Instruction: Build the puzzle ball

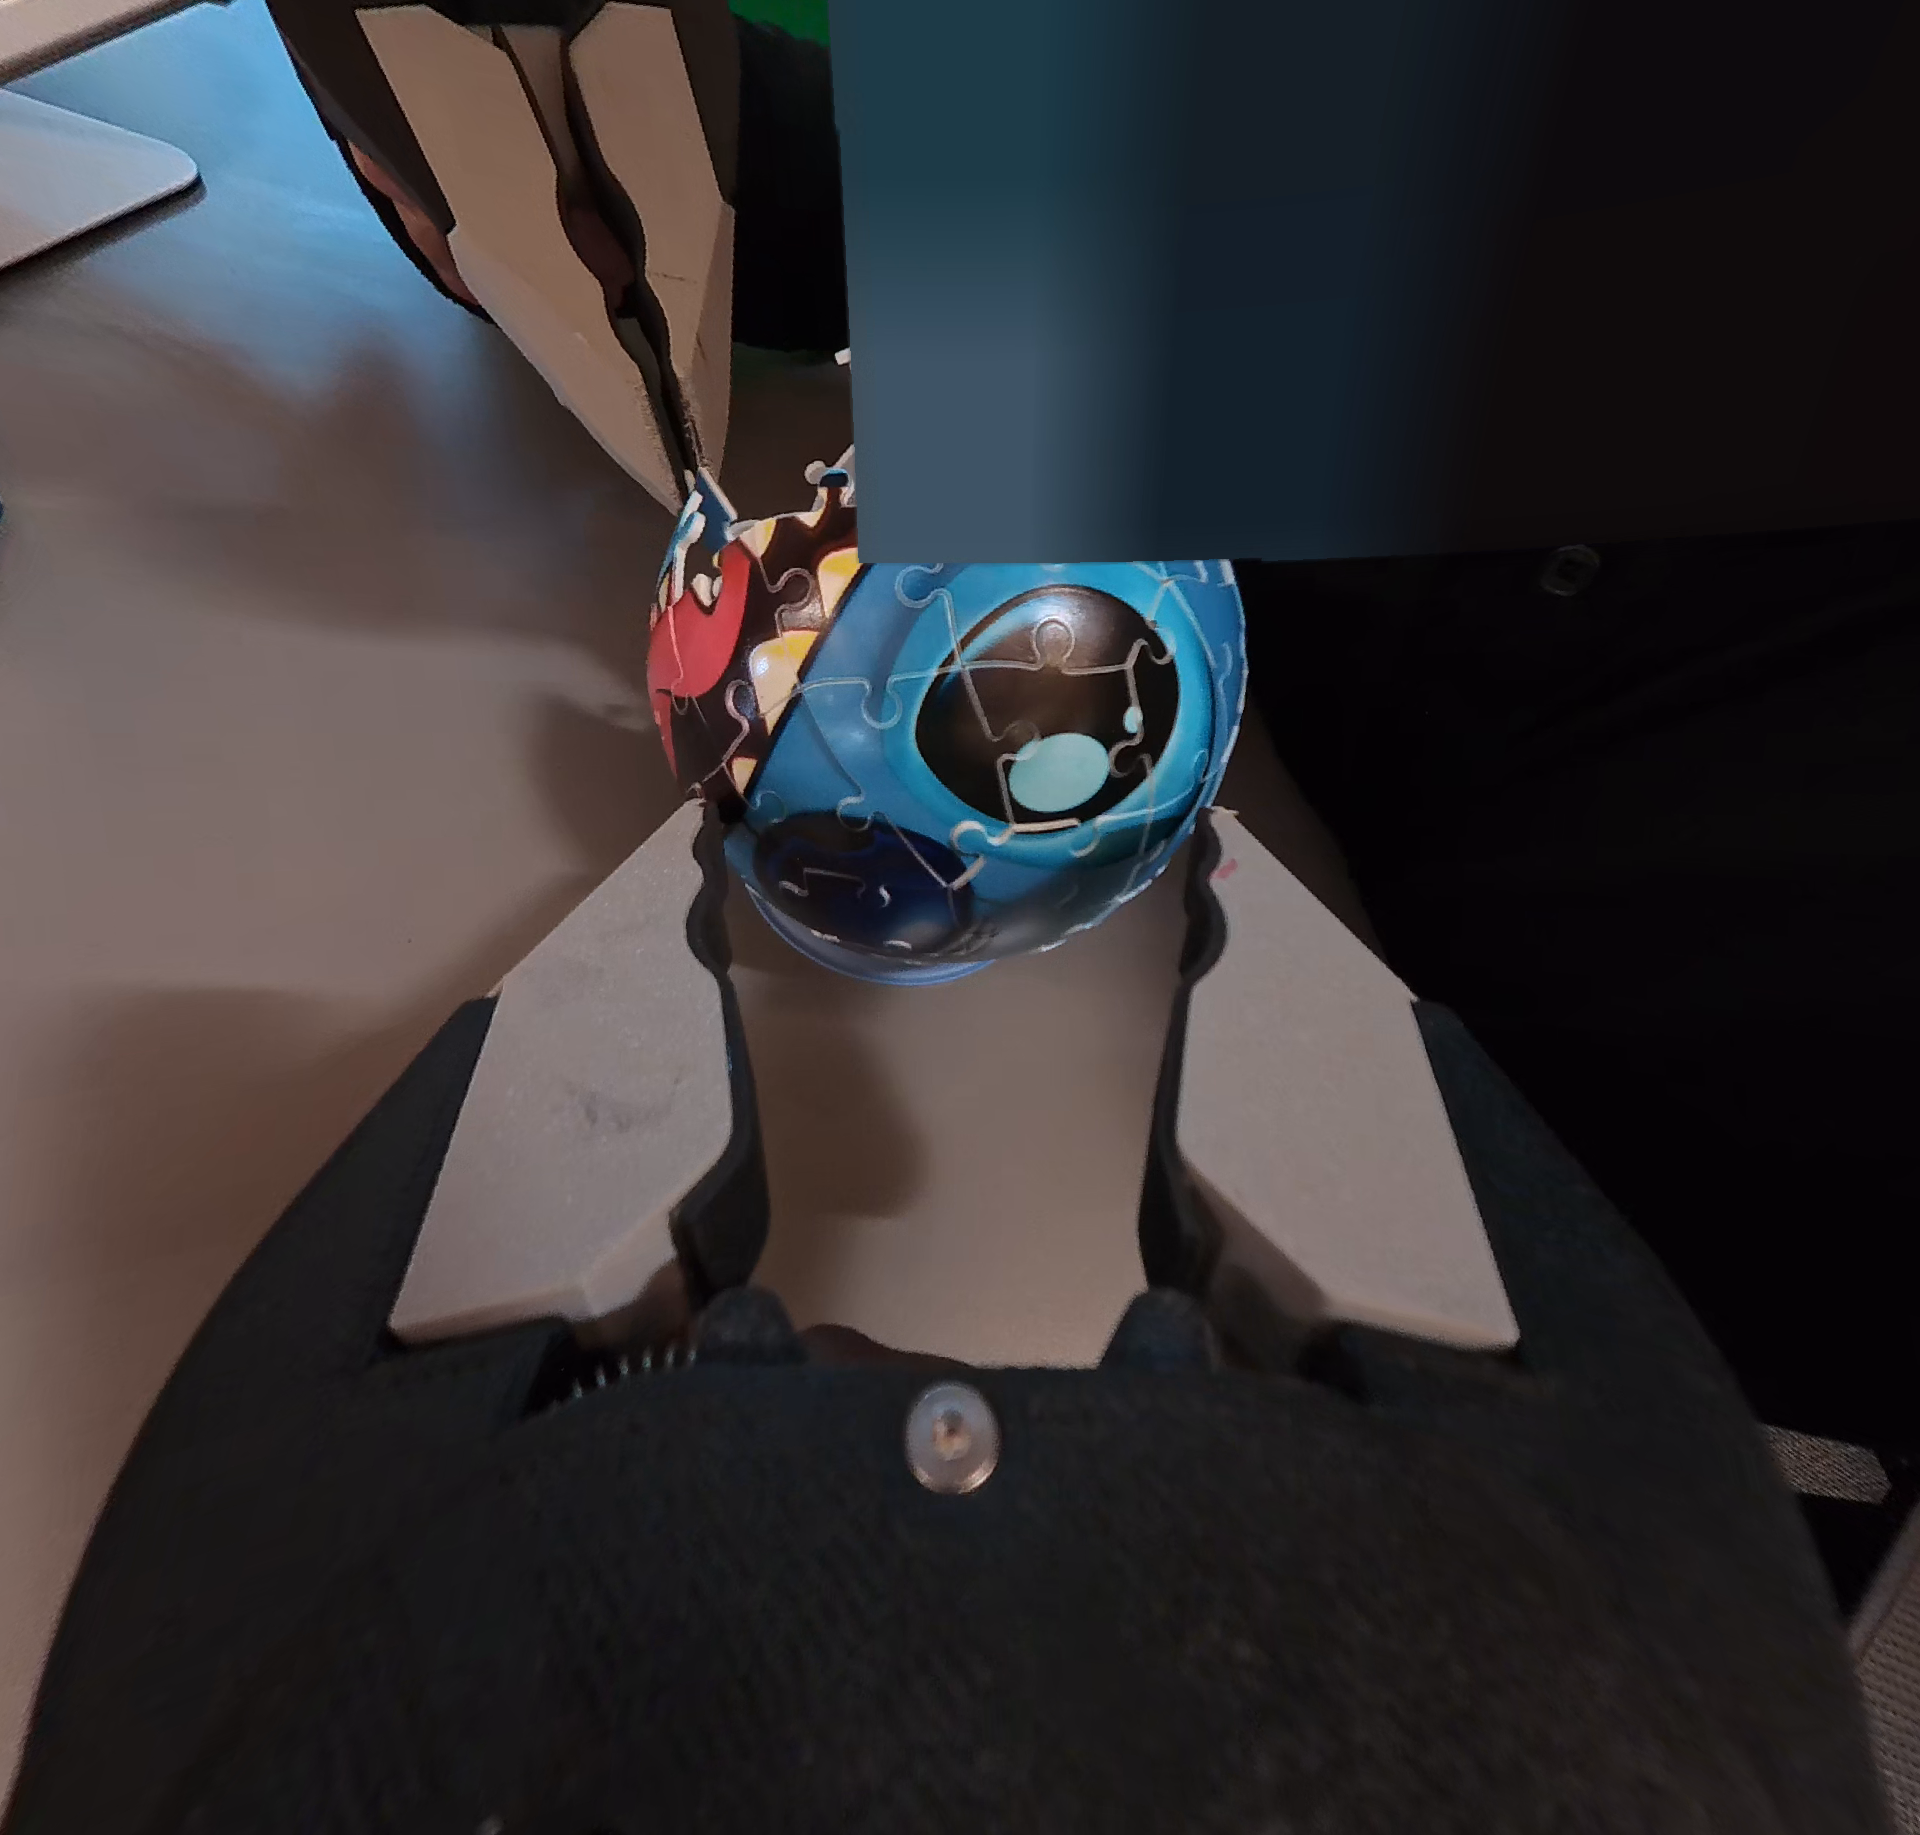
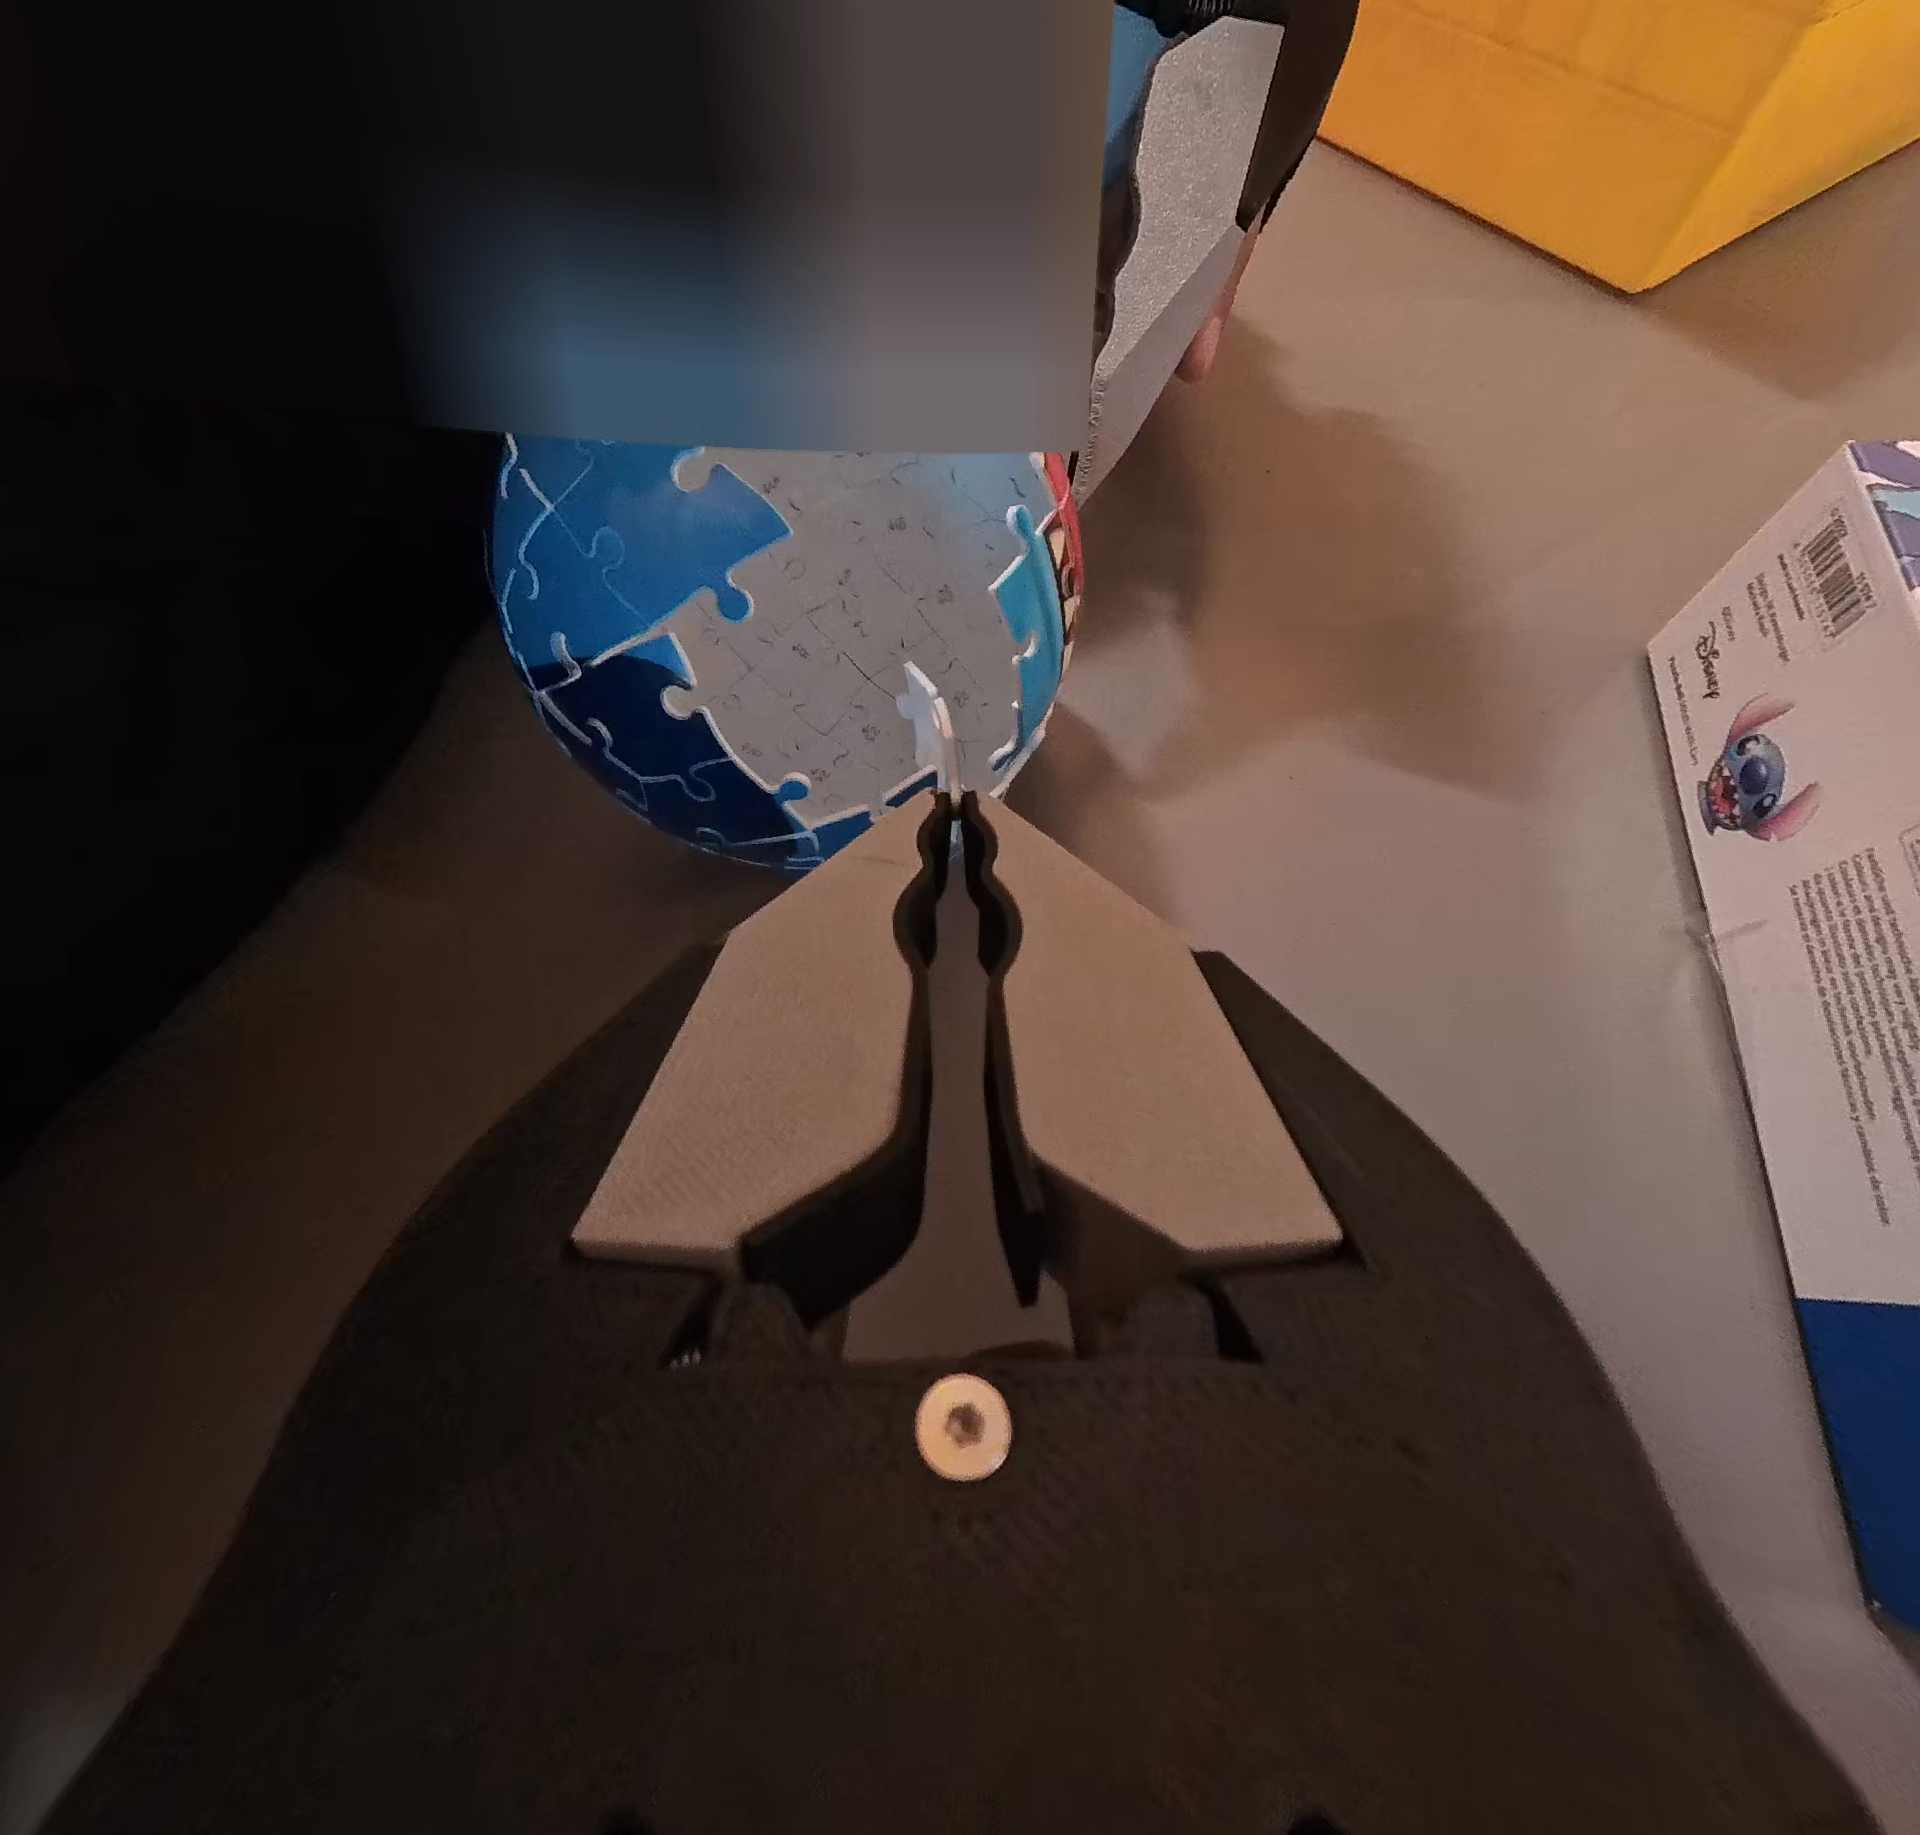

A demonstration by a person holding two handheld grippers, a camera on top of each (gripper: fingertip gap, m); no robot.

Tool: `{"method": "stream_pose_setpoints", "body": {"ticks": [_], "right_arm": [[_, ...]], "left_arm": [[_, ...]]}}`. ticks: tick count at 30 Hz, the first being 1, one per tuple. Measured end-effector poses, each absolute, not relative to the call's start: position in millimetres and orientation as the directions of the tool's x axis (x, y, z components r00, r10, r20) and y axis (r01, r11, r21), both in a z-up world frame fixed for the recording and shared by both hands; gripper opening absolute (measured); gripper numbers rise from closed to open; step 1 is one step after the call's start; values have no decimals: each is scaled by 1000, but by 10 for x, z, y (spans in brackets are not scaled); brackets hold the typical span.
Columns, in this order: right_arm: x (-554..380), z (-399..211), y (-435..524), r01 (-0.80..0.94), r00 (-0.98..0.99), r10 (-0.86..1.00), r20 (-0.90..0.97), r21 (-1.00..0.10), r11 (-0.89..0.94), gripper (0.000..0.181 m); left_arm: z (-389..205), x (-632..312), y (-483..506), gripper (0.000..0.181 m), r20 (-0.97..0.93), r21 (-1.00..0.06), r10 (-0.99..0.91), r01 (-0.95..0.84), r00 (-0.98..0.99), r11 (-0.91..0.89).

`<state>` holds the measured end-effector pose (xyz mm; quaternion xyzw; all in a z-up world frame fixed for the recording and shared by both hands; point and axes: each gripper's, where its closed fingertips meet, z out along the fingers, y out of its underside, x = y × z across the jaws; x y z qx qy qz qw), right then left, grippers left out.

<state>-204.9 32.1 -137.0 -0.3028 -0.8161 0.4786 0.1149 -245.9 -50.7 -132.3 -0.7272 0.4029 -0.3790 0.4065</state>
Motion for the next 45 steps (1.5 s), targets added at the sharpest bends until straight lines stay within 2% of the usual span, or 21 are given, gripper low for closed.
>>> {"method": "stream_pose_setpoints", "body": {"ticks": [10,26,45], "right_arm": [[-2063,-1419,311,390,-790,602,-116,-853,347,0],[-2057,-1420,281,638,-648,750,-130,-631,442,0],[-2020,-1416,243,603,-686,719,-112,-642,475,0]], "left_arm": [[-1323,-2459,-508,87,224,-897,-894,-278,388,-345],[-1324,-2442,-520,87,221,-896,-897,-284,384,-342],[-1327,-2444,-529,86,218,-895,-899,-289,381,-340]]}}
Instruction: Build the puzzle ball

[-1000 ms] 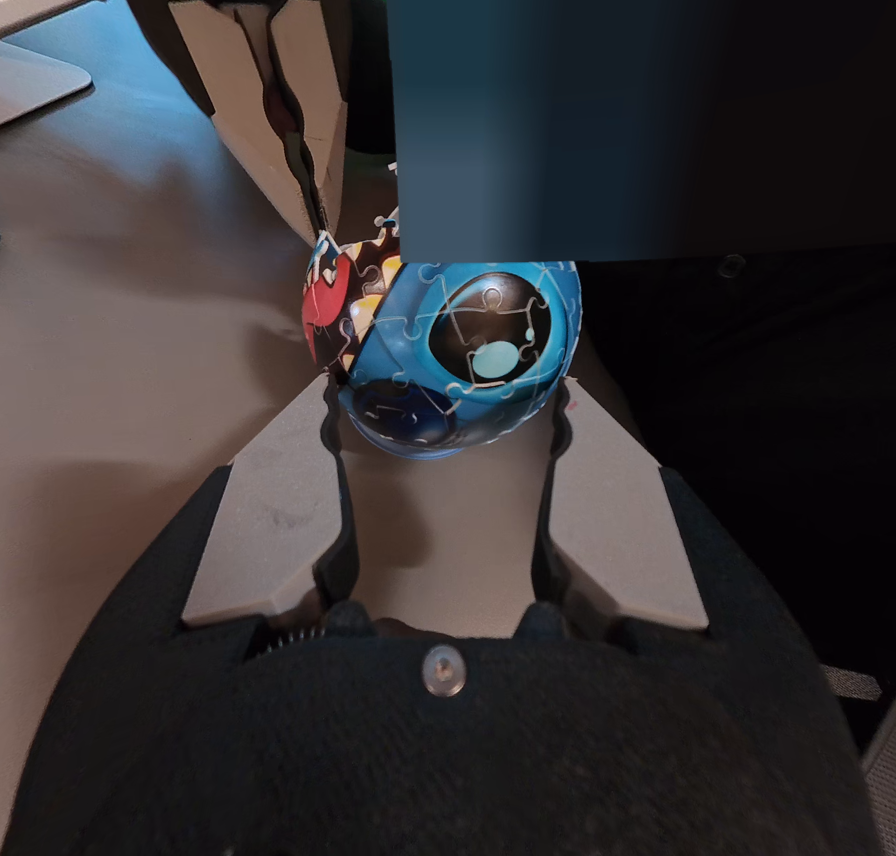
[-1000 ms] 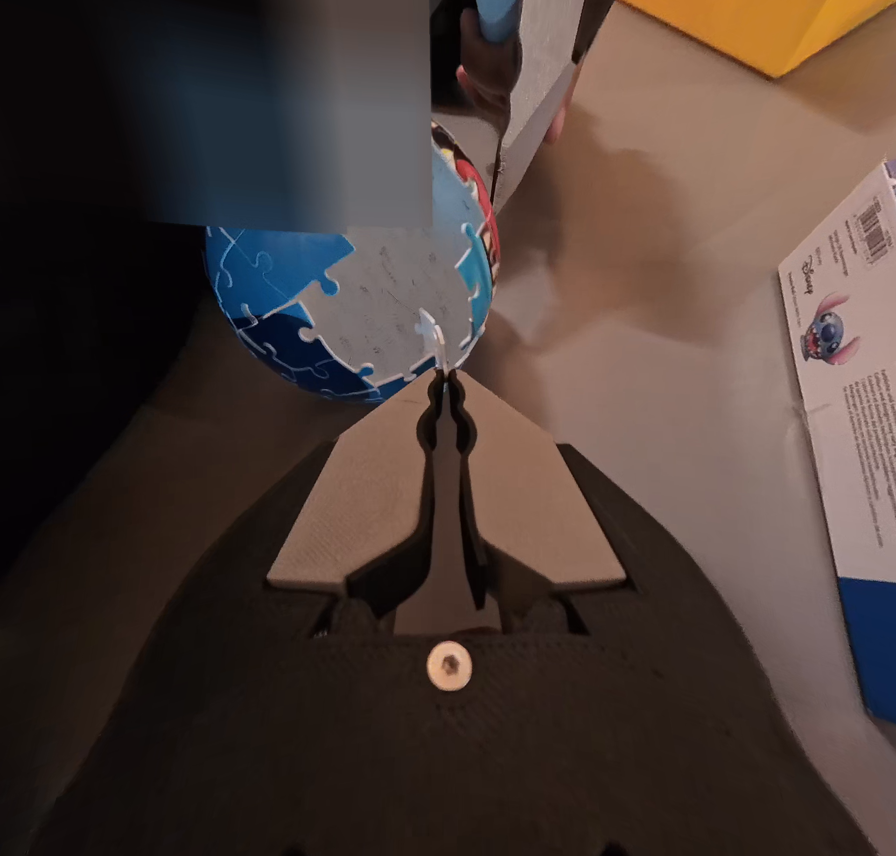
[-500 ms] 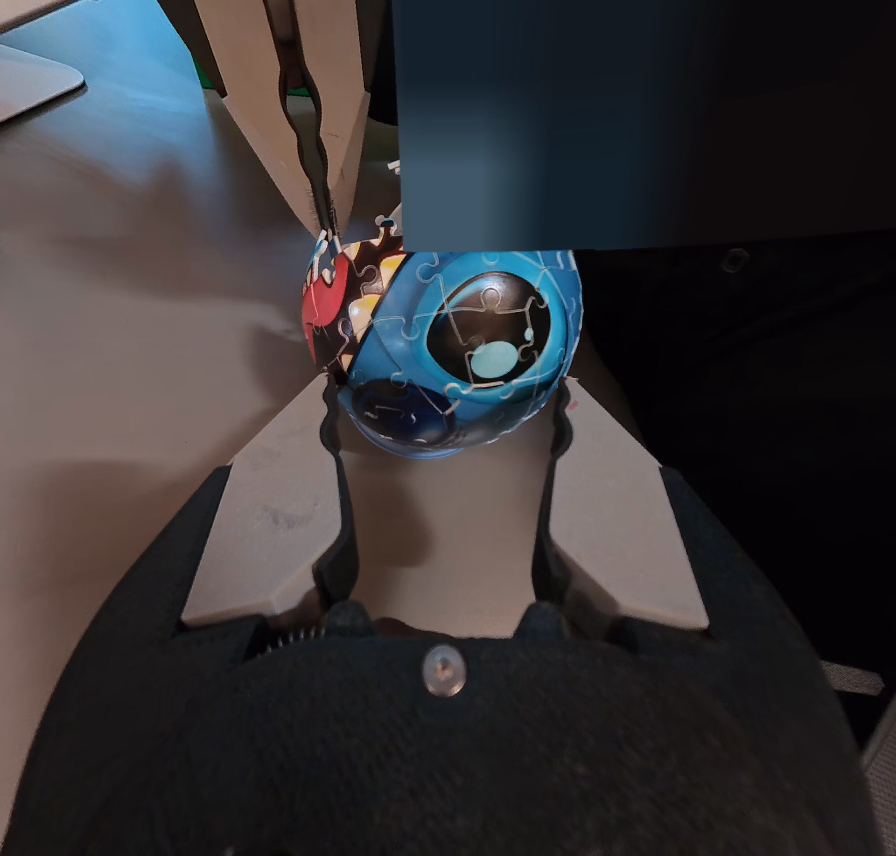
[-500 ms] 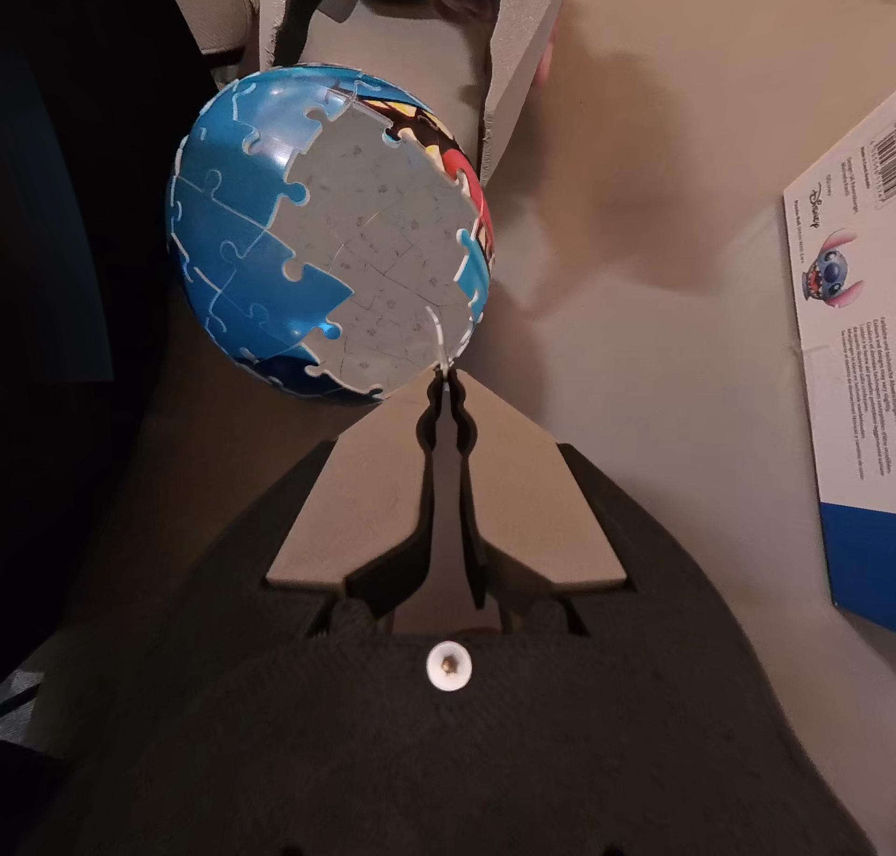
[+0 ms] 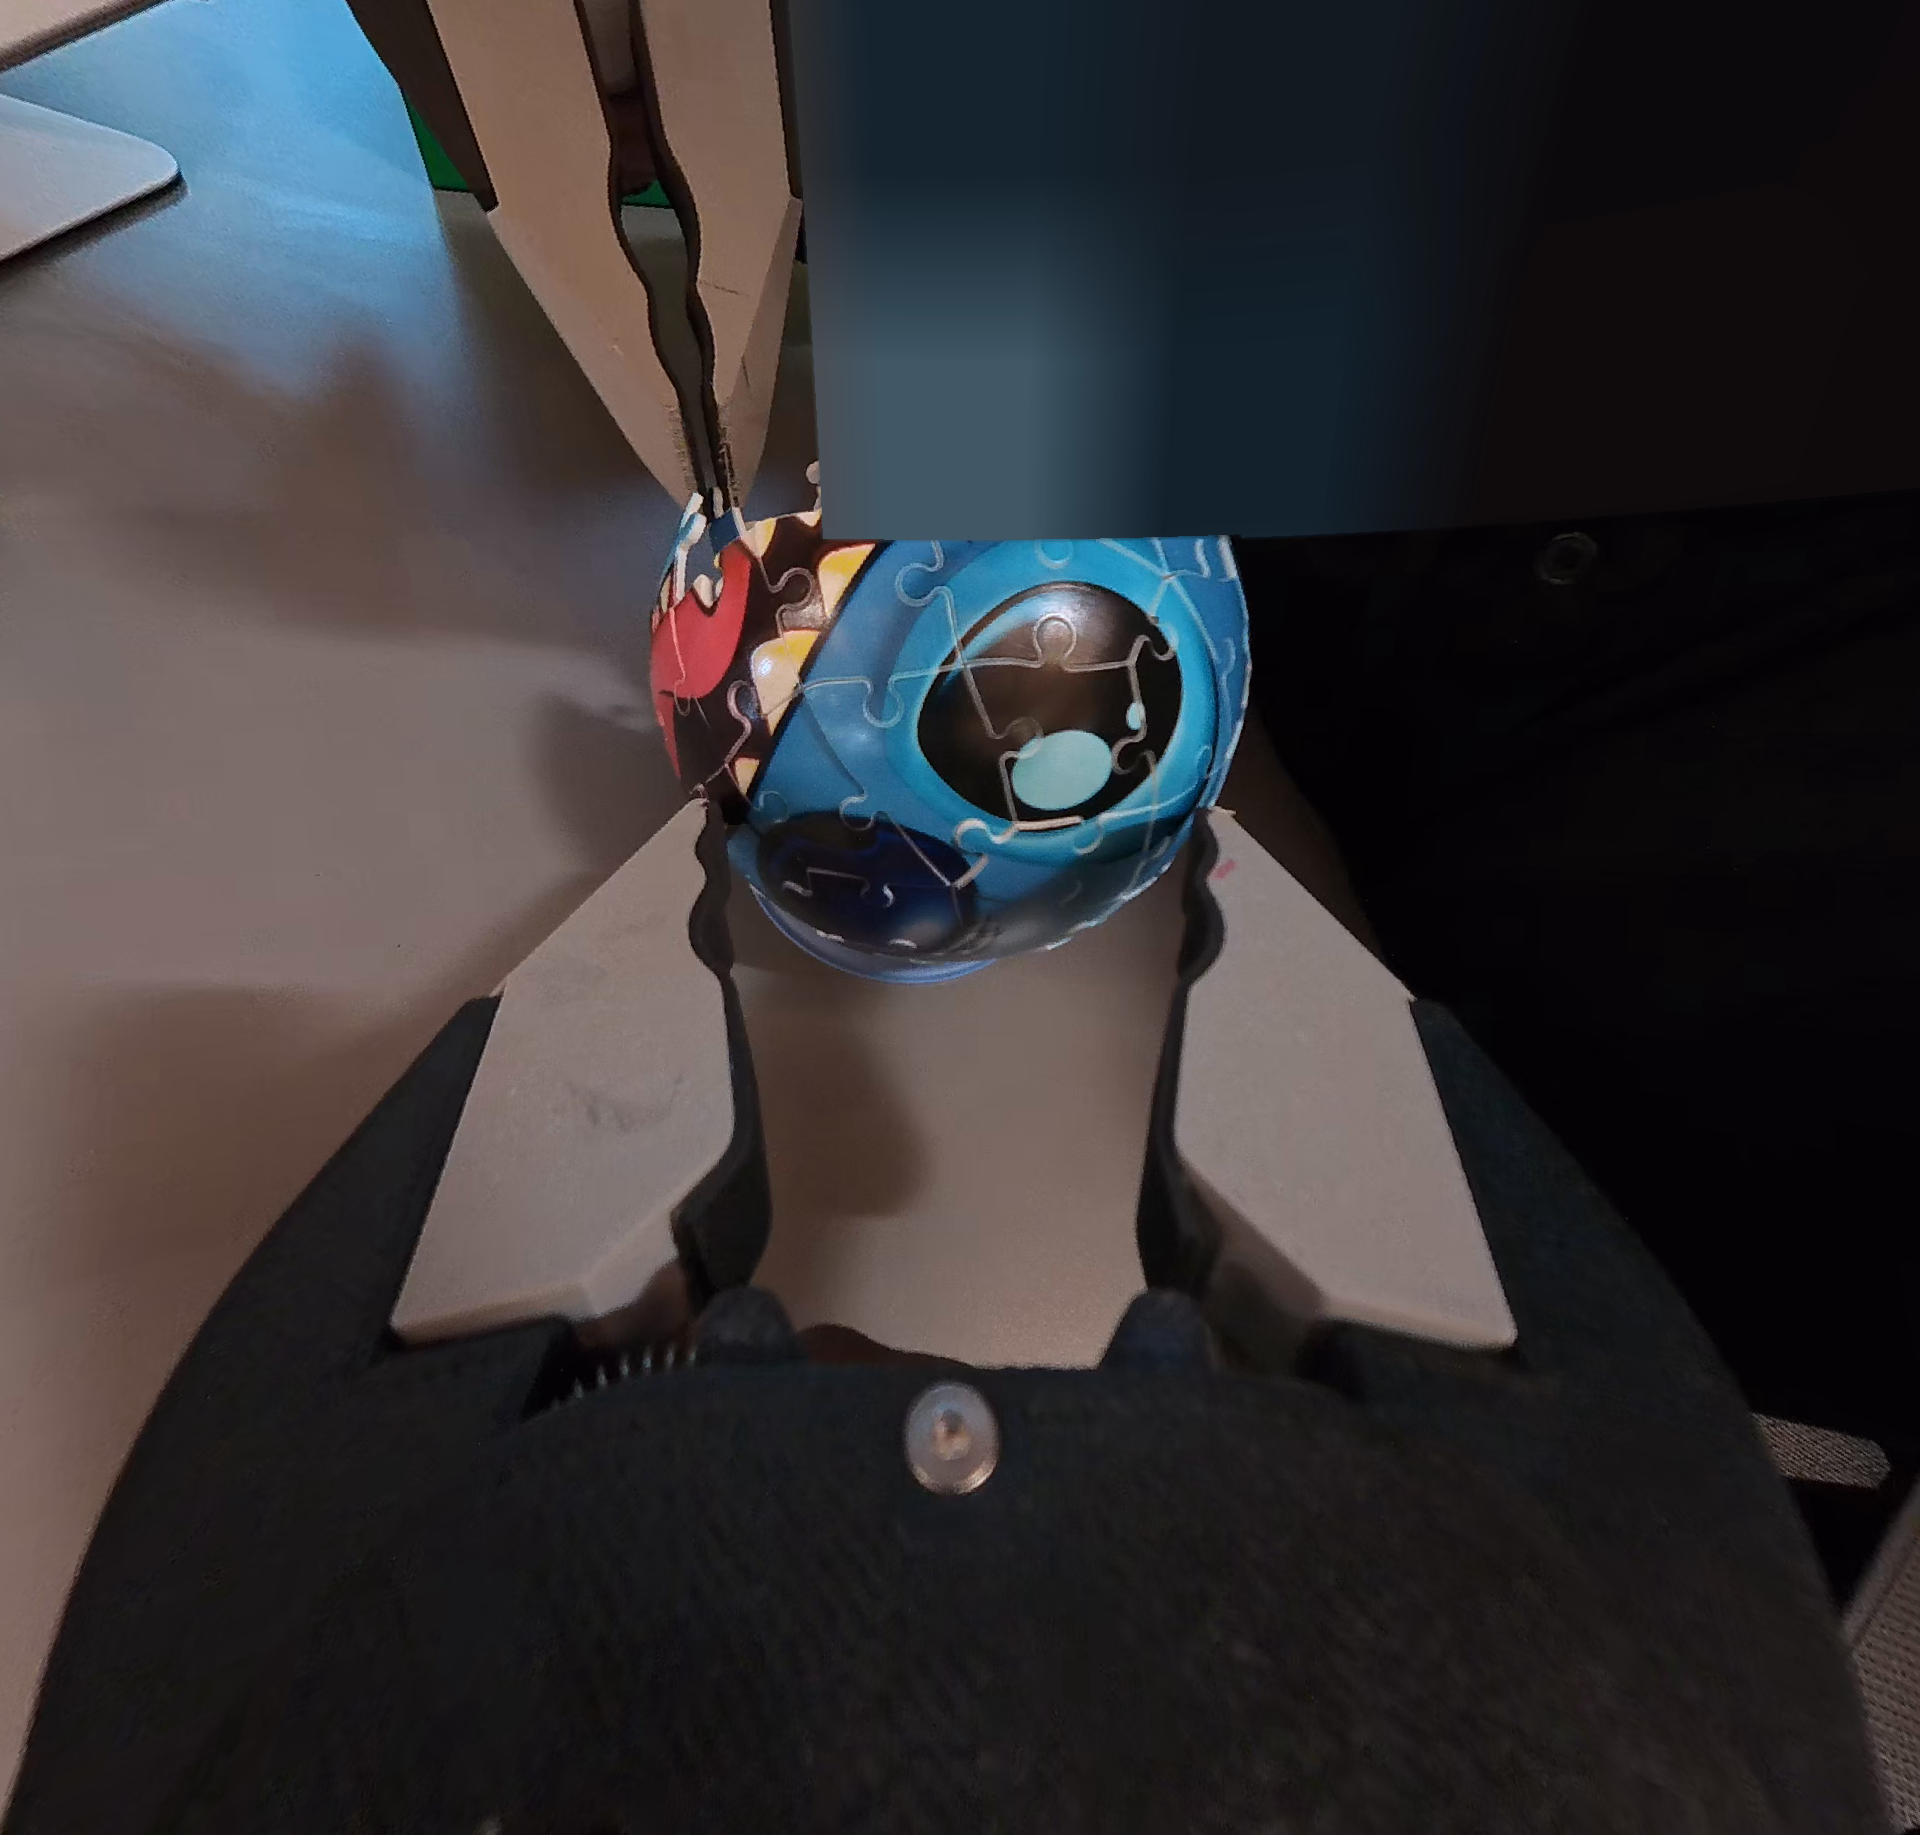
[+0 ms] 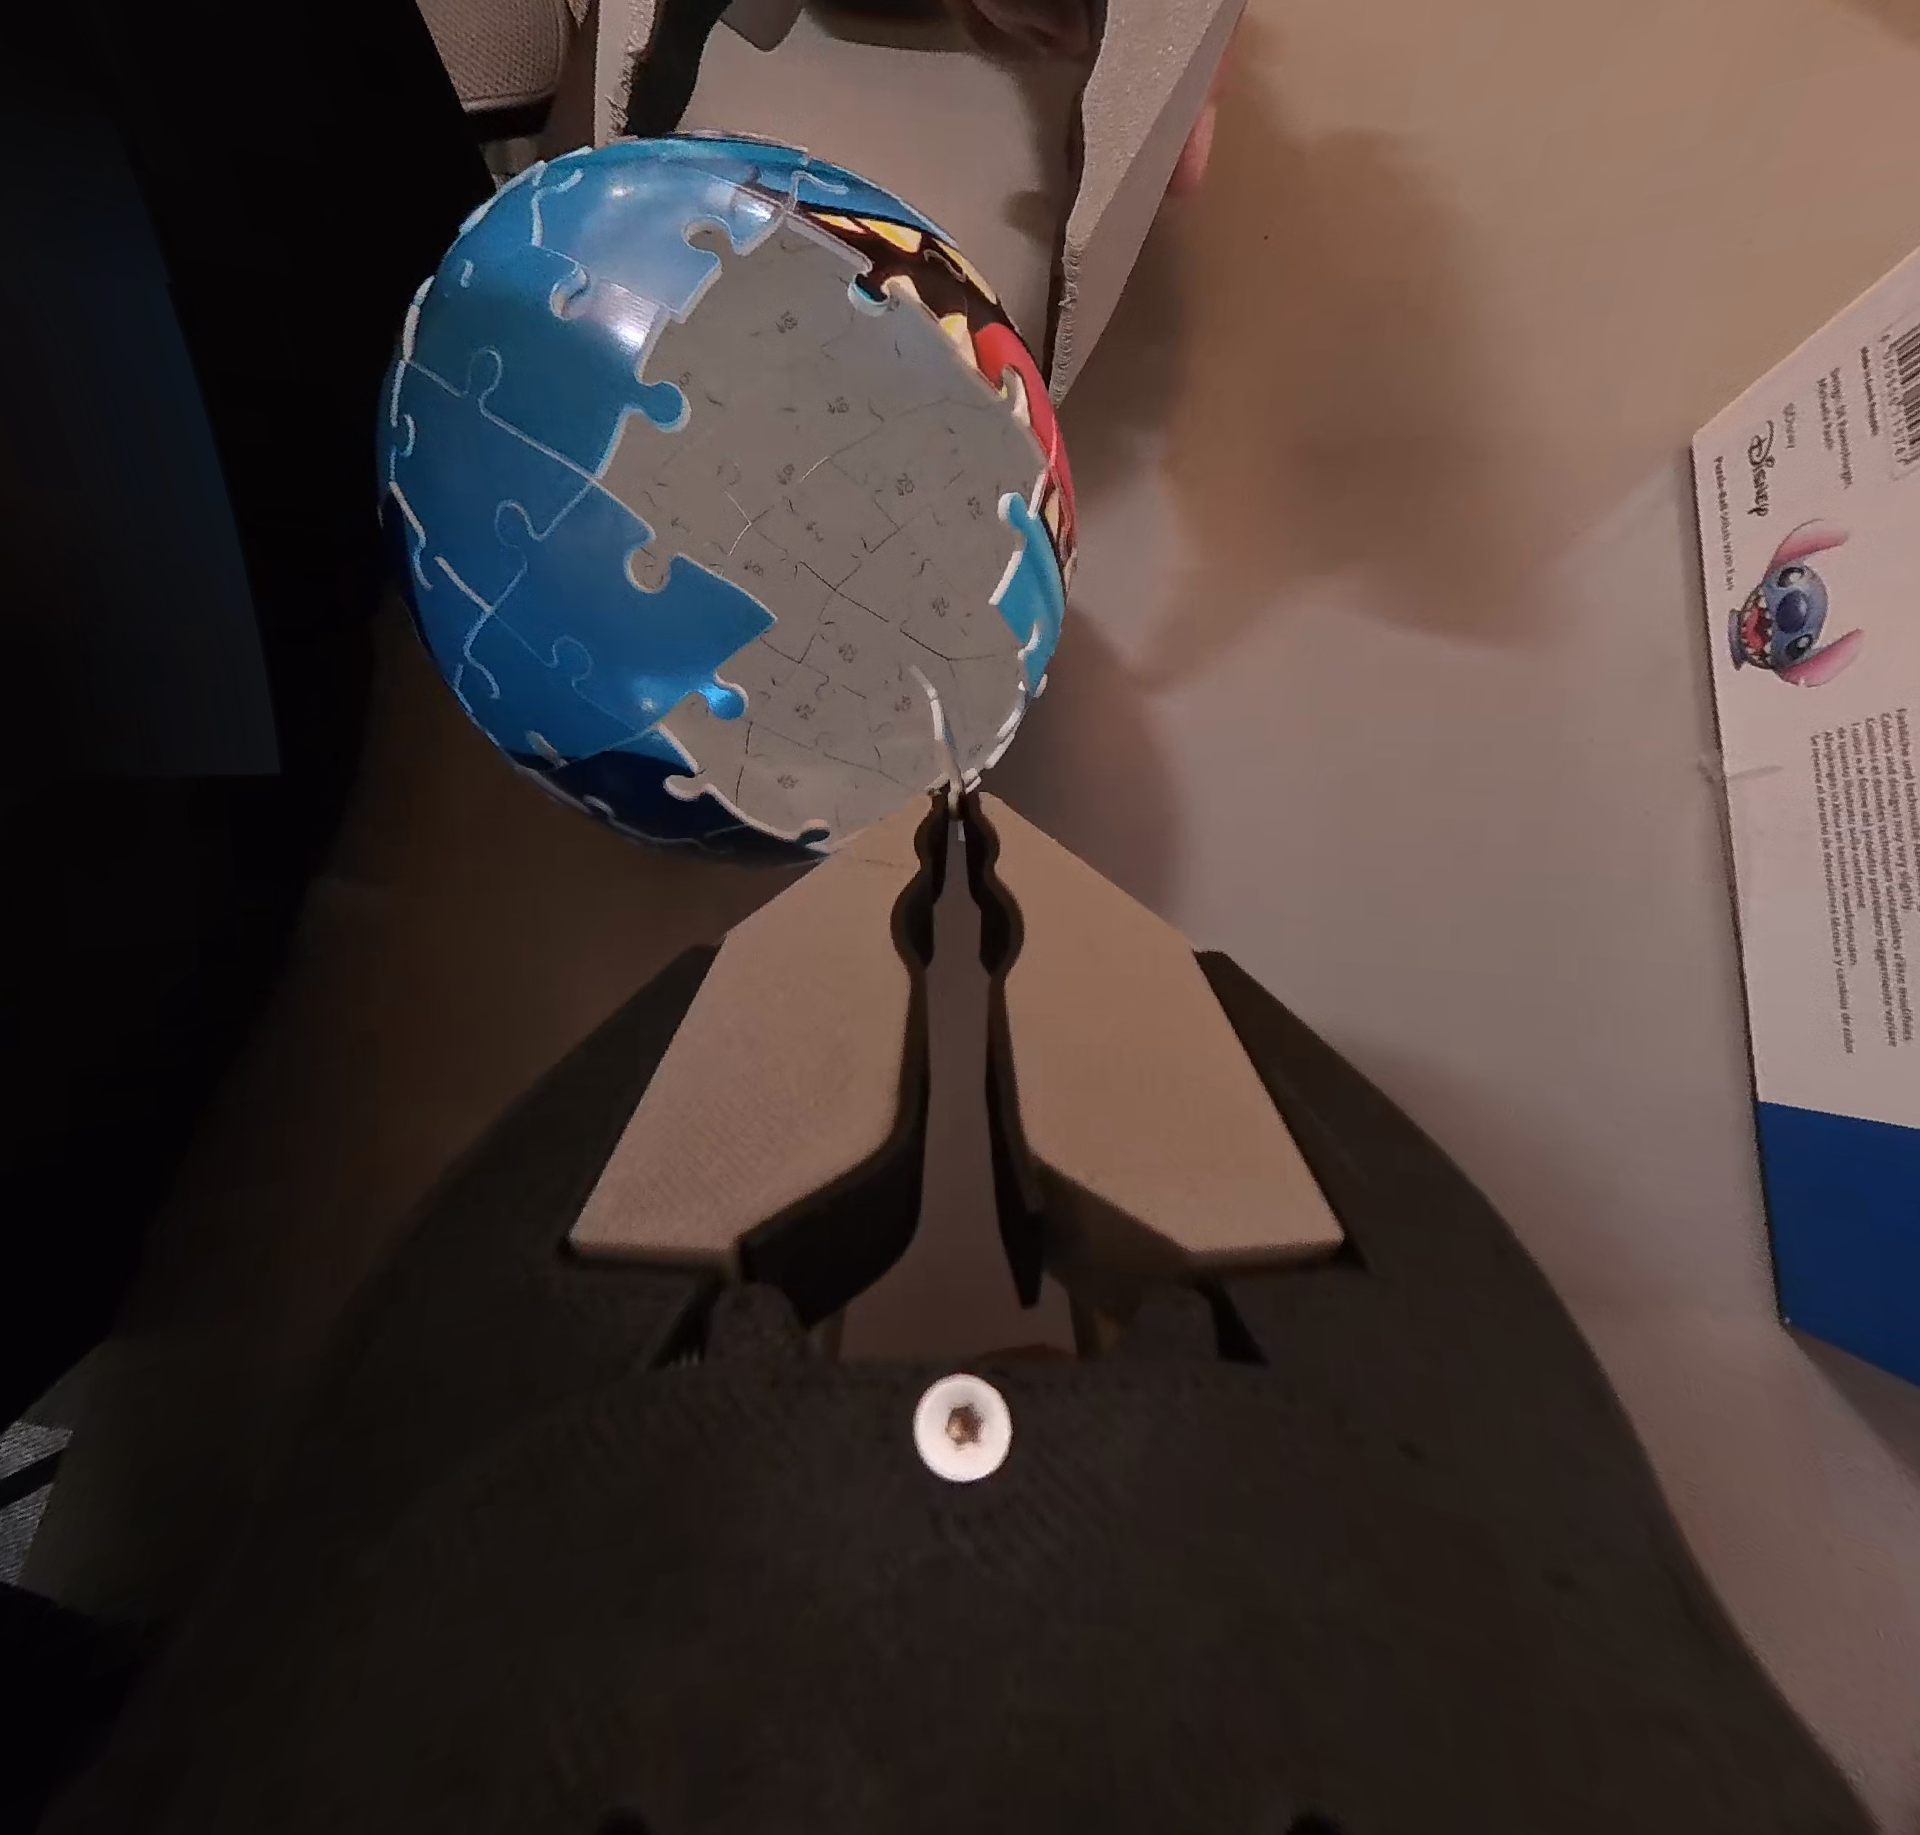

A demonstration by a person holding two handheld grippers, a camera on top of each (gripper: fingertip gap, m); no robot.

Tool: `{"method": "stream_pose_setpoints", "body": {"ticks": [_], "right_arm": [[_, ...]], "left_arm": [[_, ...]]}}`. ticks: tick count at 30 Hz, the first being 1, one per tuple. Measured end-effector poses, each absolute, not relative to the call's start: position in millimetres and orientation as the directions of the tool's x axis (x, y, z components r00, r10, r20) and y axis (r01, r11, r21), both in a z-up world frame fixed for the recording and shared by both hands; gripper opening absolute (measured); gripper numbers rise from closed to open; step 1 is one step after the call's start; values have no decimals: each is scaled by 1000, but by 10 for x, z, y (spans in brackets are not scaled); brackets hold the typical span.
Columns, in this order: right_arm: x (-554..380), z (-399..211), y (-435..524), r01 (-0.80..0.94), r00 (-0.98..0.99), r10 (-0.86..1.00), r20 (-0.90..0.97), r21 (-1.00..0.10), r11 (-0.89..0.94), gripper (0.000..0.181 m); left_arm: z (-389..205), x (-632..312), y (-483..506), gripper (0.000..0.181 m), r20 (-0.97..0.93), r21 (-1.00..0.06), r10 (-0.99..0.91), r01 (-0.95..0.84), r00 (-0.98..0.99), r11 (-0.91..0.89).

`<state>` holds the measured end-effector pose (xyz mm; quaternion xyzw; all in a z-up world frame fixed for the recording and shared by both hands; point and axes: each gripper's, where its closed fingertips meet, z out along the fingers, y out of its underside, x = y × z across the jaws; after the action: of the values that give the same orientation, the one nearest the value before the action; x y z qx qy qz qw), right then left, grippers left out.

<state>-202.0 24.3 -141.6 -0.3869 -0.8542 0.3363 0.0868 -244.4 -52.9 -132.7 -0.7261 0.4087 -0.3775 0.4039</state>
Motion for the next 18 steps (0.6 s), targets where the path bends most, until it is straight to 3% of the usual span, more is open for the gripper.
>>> {"method": "stream_pose_setpoints", "body": {"ticks": [18], "right_arm": [[-2072,-1393,208,698,-593,784,-184,-603,386,0]], "left_arm": [[-1329,-2440,-528,85,220,-895,-899,-288,378,-340]]}}
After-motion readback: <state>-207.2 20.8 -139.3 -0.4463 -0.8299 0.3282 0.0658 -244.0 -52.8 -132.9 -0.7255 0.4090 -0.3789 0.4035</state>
